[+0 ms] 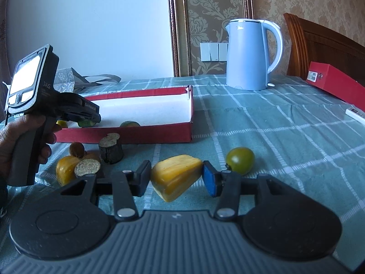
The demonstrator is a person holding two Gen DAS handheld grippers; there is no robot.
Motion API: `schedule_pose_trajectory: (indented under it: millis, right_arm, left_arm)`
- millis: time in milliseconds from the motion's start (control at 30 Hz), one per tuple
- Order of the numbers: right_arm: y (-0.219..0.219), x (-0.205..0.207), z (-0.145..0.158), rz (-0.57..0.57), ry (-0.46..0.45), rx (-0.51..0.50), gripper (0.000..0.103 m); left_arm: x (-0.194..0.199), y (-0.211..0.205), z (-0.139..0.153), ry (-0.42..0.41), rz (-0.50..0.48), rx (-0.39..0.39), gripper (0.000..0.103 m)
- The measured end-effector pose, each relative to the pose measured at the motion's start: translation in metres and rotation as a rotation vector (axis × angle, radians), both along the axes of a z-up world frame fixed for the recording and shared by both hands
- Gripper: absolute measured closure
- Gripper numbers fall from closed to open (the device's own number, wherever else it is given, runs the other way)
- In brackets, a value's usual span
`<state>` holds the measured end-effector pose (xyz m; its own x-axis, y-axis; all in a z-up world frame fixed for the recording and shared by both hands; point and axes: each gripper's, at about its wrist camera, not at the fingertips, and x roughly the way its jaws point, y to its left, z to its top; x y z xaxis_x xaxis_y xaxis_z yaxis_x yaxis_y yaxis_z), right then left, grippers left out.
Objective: Organize fruits
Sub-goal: 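Carry the cucumber into the red tray and open the left gripper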
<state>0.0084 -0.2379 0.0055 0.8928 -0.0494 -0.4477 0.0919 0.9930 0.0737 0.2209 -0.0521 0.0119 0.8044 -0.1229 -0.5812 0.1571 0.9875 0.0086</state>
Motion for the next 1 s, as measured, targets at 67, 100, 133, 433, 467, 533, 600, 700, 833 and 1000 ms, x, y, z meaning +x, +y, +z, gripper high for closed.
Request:
schedule_pose_trajectory:
  millis: [67,100,133,433,467,533,600,700,833,1000]
  right_arm:
    - [0.001,0.001,-0.001,0.003,0.004,0.002,0.057]
    - [0.001,0.001,-0.001,0.004,0.004,0.002,0.057]
    - [0.002,0.001,-0.001,0.003,0.004,-0.001,0.057]
    - [0.008,-0.001,-0.001,0.011,0.007,-0.016,0.057]
    - [0.010,-0.001,-0.001,0.013,0.006,-0.017,0.057]
    - [0.012,-0.003,0.000,0.017,0.003,-0.021,0.057]
    - [0.015,-0.005,0.001,0.019,0.000,-0.029,0.057]
    - [0.018,-0.007,0.002,0.020,-0.003,-0.033,0.057]
    - [0.022,-0.008,0.003,0.025,-0.005,-0.043,0.057]
    - [0.027,-0.006,0.005,0.031,-0.009,-0.054,0.057]
  left_arm:
    - [-0.001,-0.001,0.000,-0.003,0.001,0.013,0.064]
    - [-0.002,-0.001,0.000,-0.004,0.004,0.012,0.062]
    - [-0.003,0.001,0.001,-0.004,0.007,0.006,0.061]
    - [-0.039,0.022,0.017,-0.043,0.020,-0.035,0.059]
    - [-0.044,0.024,0.018,-0.045,0.023,-0.035,0.059]
    - [-0.054,0.029,0.021,-0.058,0.024,-0.046,0.059]
    - [-0.063,0.033,0.022,-0.065,0.026,-0.056,0.059]
    - [-0.073,0.039,0.021,-0.064,0.034,-0.056,0.059]
    - [-0.083,0.046,0.015,-0.040,0.034,-0.083,0.059]
    - [-0.091,0.053,-0.001,-0.004,0.038,-0.098,0.059]
